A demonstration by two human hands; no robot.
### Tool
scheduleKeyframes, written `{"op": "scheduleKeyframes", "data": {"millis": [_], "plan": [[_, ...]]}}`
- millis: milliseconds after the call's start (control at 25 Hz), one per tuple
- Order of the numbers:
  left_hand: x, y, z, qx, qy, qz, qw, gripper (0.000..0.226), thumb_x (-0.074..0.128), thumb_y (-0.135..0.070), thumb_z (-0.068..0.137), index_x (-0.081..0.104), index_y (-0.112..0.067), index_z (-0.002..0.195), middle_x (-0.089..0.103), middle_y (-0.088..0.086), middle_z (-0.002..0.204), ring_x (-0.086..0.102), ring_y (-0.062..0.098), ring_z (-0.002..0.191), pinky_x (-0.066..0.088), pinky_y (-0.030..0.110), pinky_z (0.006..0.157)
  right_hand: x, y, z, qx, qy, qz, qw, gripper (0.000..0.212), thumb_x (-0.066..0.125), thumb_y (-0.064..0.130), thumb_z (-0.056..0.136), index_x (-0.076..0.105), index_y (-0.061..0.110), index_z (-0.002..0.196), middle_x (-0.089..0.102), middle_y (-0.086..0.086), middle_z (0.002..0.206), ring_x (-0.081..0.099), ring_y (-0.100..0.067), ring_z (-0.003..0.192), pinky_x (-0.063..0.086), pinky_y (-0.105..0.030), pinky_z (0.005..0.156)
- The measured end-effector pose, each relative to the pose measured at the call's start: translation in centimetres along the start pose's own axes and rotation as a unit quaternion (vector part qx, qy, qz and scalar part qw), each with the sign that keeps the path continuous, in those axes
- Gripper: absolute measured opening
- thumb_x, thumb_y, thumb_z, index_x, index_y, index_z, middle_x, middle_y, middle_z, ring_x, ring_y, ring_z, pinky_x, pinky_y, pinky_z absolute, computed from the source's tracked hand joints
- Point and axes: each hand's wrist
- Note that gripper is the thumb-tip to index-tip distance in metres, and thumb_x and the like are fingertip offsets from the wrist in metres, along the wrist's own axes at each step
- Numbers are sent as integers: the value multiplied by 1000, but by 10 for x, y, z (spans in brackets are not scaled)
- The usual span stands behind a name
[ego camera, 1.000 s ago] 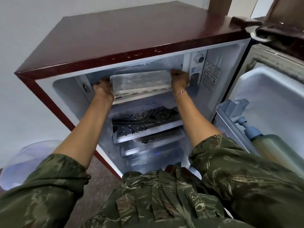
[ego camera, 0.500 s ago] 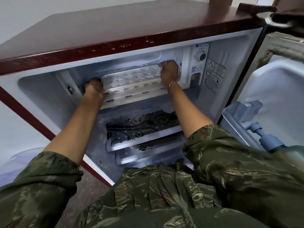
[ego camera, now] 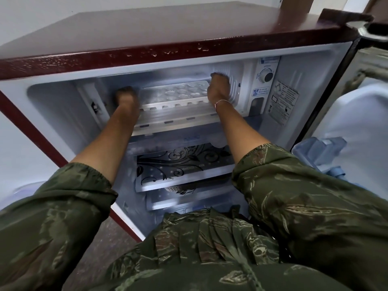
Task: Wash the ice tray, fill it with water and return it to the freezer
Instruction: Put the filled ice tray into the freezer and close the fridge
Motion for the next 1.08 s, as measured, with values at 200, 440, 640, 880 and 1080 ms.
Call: {"op": "scheduleKeyframes", "data": {"millis": [200, 440, 640, 880, 1080], "plan": [[-12, -28, -41, 54, -83, 36, 994, 38, 41, -13, 95, 51, -3, 130, 57, 16, 128, 54, 30, 118, 45, 30, 92, -7, 21, -19, -130, 11, 19, 991, 44, 37, 7, 96, 37, 3, 140, 41, -17, 143, 35, -28, 134, 29, -31, 110], [3, -24, -85, 230, 43, 230, 945, 64, 26, -36, 100, 1, -5, 150, 0, 12, 159, -4, 25, 147, 5, 41, 120, -6, 34, -63, -181, 135, -58, 972, 58, 27, 35, 102, 13, 4, 149, 7, -10, 159, -1, -23, 147, 0, -39, 119], [-9, -19, -116, 230, 77, 274, 931, 64, 16, -43, 101, -2, -7, 150, -4, 8, 160, -8, 22, 147, -3, 41, 120, -24, 38, -94, -170, 169, -96, 966, 61, 22, 40, 102, 5, 8, 150, 0, -7, 160, -7, -22, 147, -5, -38, 118], [-33, -15, -147, 236, 111, 275, 925, 62, 20, -38, 101, 1, -5, 150, -1, 11, 160, -4, 22, 148, -3, 41, 120, -46, 48, -133, -157, 179, -111, 965, 56, 25, 36, 102, 15, 8, 150, 3, -8, 160, -4, -25, 147, 0, -41, 119], [-41, -1, -170, 246, 136, 286, 916, 62, 22, -37, 100, 1, -6, 151, -1, 9, 160, -2, 21, 148, -3, 40, 119, -54, 45, -167, -135, 173, -94, 971, 56, 29, 32, 101, 17, 5, 149, 8, -11, 159, 0, -26, 147, 3, -42, 120]]}}
Point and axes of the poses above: each hand's wrist, its own z-axis towards the middle knuckle, its own x-axis out of the palm, y = z × x
